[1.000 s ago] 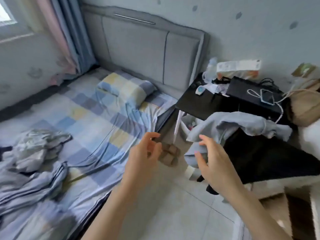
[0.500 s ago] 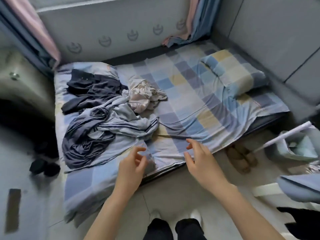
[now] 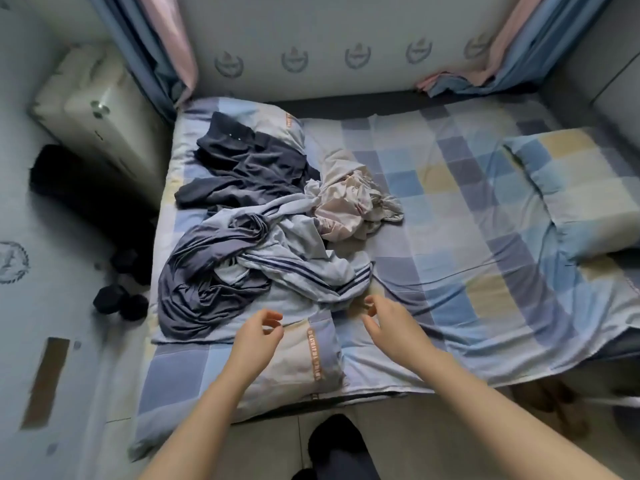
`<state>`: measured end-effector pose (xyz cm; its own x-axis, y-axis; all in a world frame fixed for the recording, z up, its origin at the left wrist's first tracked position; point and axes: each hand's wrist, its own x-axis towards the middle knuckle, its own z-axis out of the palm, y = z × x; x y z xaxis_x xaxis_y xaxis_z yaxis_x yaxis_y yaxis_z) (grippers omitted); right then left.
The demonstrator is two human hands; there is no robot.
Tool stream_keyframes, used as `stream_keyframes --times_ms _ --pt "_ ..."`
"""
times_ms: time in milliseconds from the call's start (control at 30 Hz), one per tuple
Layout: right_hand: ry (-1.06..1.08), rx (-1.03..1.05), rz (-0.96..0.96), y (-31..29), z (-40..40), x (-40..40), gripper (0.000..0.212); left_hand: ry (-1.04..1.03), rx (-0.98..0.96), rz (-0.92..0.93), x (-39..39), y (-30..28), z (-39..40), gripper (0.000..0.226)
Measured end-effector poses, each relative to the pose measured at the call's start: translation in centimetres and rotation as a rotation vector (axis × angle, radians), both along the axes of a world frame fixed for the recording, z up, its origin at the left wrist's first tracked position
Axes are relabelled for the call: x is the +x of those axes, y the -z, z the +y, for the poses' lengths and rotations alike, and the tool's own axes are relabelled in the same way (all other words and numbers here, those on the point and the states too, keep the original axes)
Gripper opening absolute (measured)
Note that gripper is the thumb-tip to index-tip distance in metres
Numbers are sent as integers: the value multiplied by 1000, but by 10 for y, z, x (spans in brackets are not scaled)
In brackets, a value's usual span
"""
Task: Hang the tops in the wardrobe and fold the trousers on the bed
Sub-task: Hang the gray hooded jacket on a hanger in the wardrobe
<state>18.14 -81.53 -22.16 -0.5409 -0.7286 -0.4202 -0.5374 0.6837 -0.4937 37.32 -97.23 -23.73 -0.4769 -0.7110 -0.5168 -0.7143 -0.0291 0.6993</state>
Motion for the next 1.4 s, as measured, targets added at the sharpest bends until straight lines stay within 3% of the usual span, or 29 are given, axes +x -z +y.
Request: stream_keyframes --times_ms 133,267,567,733,833,900,933,1133,1267,1400 --pt "-65 87 -6 58 -57 -55 23 -226 198 -14 -41 58 -57 12" --pt "-98 168 -11 123 -103 -92 30 -402 330 -50 -70 121 -100 13" --pt "-27 293 -55 286 -182 -111 50 -560 548 -50 -122 280 -155 24" --pt "97 336 -140 358 -202 -122 92 -558 618 -77 -134 332 -157 44" --pt "144 308 -173 383 -202 -130 78 -554 644 -45 -135 351 -159 43" --pt "77 213 -166 385 -201 -128 48 -544 684 -13 -135 355 -160 38" --pt "73 144 -181 378 -202 -125 44 -552 711 14 -136 354 -161 36" --pt "40 -216 -212 289 -197 -116 55 -719 854 258 -151 330 -169 47" --pt "76 -395 -279 211 -199 -110 50 -898 939 441 -161 299 -172 58" --pt "154 -515 -393 134 -187 -100 40 -849 987 618 -171 252 -183 60"
